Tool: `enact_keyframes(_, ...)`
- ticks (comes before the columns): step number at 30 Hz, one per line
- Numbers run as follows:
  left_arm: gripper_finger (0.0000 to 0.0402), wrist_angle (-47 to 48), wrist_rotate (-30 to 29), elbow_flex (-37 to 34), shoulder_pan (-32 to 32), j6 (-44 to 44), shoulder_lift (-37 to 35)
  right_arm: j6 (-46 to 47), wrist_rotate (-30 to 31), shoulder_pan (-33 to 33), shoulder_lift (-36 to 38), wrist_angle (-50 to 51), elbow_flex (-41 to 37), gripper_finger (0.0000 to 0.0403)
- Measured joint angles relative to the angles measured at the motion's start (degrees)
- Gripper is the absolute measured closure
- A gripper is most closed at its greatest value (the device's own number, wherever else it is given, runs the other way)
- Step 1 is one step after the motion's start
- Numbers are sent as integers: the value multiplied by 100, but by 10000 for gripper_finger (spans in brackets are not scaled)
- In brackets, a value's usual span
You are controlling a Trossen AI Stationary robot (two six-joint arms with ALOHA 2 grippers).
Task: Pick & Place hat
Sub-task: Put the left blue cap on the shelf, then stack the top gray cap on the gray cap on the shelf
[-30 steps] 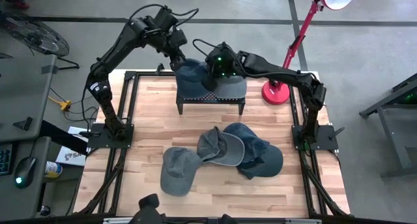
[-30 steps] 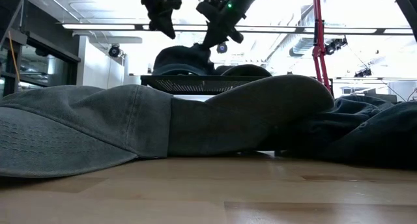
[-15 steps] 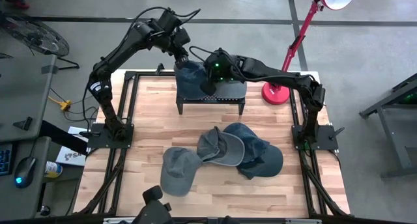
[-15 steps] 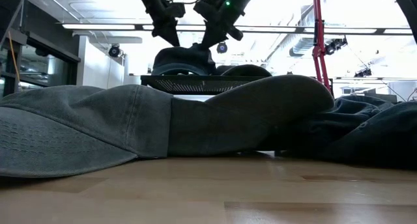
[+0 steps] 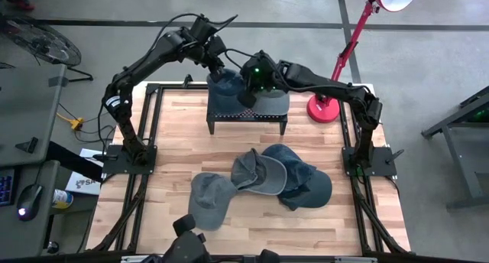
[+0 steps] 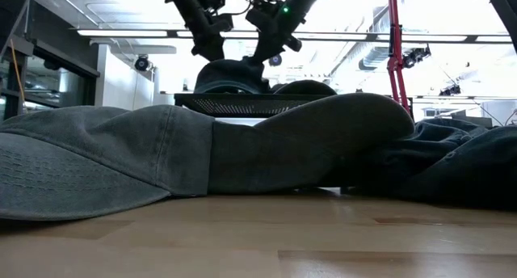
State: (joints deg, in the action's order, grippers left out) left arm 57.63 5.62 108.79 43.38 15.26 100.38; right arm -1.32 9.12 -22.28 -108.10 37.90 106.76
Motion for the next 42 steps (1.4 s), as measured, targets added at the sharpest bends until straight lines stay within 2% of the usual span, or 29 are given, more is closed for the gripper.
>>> enact_keyframes(13, 355, -155, -41, -168, 7, -39, 0, -167, -131, -26, 672, -37, 0, 274)
enact_keyframes(17, 355, -144, -65, -168, 7, -17, 0, -197, -117, -5, 990, -45, 0, 250)
enact_keyframes(28, 355, -282, -287, -166, 9, -13, 0, -415, -89, 218, 1611, 259, 0, 246)
enact_keyframes(42, 355, -417, -574, -157, 1, -56, -59, -517, -76, 536, 1660, 488, 2, 247)
